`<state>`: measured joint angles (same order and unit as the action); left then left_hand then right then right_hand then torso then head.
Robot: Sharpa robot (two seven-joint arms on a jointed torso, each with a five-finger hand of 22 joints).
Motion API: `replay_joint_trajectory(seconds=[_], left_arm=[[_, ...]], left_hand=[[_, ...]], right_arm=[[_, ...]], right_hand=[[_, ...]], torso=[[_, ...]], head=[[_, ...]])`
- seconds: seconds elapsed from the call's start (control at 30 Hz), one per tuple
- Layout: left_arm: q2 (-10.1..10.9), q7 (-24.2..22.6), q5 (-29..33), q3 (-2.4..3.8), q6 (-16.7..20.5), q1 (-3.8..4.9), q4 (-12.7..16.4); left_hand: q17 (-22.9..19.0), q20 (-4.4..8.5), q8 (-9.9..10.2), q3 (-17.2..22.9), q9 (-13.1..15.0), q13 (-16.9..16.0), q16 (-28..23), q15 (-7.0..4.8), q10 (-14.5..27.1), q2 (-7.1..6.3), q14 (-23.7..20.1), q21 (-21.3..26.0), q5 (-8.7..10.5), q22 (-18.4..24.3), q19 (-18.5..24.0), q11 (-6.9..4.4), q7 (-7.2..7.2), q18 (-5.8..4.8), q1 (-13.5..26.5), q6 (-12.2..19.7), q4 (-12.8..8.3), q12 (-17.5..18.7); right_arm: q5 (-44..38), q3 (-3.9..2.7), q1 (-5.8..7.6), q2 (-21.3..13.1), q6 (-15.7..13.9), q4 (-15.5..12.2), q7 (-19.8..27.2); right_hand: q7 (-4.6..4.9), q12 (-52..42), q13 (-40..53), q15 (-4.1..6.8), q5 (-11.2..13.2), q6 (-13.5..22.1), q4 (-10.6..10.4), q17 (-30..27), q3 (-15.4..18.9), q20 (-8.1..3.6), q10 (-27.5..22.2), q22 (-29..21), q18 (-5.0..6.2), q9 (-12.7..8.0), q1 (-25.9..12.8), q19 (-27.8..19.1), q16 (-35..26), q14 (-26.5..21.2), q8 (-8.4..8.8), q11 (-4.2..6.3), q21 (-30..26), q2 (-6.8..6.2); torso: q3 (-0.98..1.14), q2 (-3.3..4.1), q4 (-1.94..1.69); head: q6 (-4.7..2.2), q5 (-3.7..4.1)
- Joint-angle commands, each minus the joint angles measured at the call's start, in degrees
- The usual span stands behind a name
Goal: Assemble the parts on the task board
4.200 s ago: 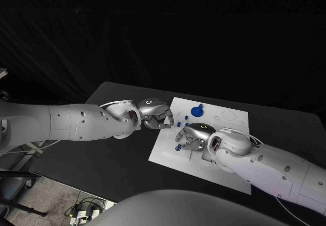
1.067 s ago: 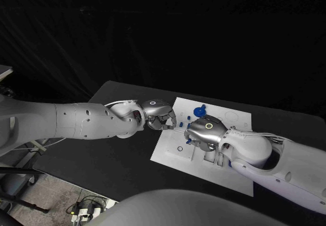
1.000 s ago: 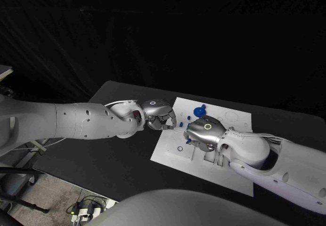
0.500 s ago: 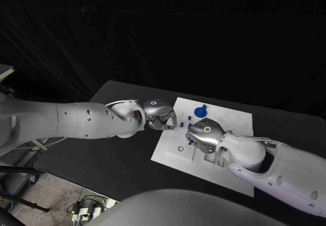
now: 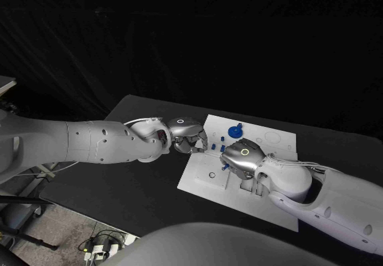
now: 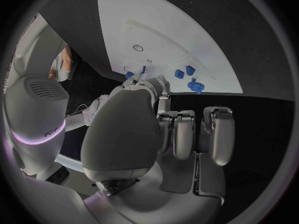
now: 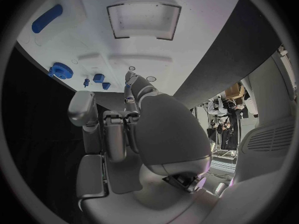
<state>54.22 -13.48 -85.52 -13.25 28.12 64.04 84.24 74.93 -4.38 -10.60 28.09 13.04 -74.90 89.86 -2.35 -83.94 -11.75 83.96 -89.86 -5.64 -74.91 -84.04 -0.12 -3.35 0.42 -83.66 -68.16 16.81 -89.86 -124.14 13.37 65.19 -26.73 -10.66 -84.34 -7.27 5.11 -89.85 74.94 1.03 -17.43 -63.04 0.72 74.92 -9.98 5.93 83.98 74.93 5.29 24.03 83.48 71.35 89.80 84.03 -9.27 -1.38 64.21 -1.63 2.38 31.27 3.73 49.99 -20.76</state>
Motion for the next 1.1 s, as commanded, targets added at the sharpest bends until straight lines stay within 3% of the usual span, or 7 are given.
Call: replay_joint_trajectory(seconds=[0.03,0.33,1.1], left_arm=[[-0.1,0.1,0.2,0.03,-0.8,0.0,0.0],[-0.1,0.2,0.2,0.03,-0.8,0.0,0.1],[-0.1,0.2,0.9,0.03,-1.0,-0.04,0.1]], left_hand=[[15.1,-0.23,0.4,0.3,-0.1,-15.1,0.1,0.54,-6.1,0.45,6.0,-0.1,-0.1,-15.1,-6.0,0.42,-0.18,-0.42,0.1,-0.2,-0.1,-0.1],[15.1,-0.24,0.4,0.3,-0.1,-15.1,0.1,0.54,-6.1,0.48,6.0,-0.1,-0.09,-15.1,-6.0,0.42,-0.2,-0.42,0.1,-0.2,-0.1,-0.1],[15.1,-0.25,0.4,0.3,-0.1,-15.1,0.1,0.55,-6.1,0.54,6.0,-0.1,-0.08,-15.1,-6.0,0.43,-0.21,-0.42,0.2,-0.2,0.0,-0.1]], right_arm=[[-1.7,0.01,-0.1,0.2,0.7,0.2,-1.1],[-2.5,0.01,-0.59,0.9,0.3,1.0,-2.1],[-2.8,0.06,-1.25,2.6,3.4,2.7,-2.5]], right_hand=[[-0.07,-0.2,15.1,-0.12,-0.2,-0.5,0.3,15.1,-0.1,-0.15,6.0,7.3,0.57,0.1,0.1,-0.2,0.2,6.0,-0.19,-0.15,-0.4,-0.63],[-0.07,-0.2,15.1,-0.12,-0.6,-0.6,0.4,15.1,-0.1,-0.16,6.0,7.2,0.64,0.3,-0.1,-0.4,0.2,6.0,-0.23,-0.14,-0.7,-0.73],[-0.17,-0.2,15.1,-0.1,-0.5,-0.7,0.6,15.1,-0.2,-0.14,6.0,6.9,0.87,0.7,-0.3,-1.2,0.2,6.0,-0.26,-0.1,-1.9,-1.09]], torso=[[0.01,-0.01,0.0],[0.01,0.03,-0.07],[-0.01,-0.01,-0.02]], head=[[0.01,0.04],[0.01,0.09],[0.01,-0.25]])
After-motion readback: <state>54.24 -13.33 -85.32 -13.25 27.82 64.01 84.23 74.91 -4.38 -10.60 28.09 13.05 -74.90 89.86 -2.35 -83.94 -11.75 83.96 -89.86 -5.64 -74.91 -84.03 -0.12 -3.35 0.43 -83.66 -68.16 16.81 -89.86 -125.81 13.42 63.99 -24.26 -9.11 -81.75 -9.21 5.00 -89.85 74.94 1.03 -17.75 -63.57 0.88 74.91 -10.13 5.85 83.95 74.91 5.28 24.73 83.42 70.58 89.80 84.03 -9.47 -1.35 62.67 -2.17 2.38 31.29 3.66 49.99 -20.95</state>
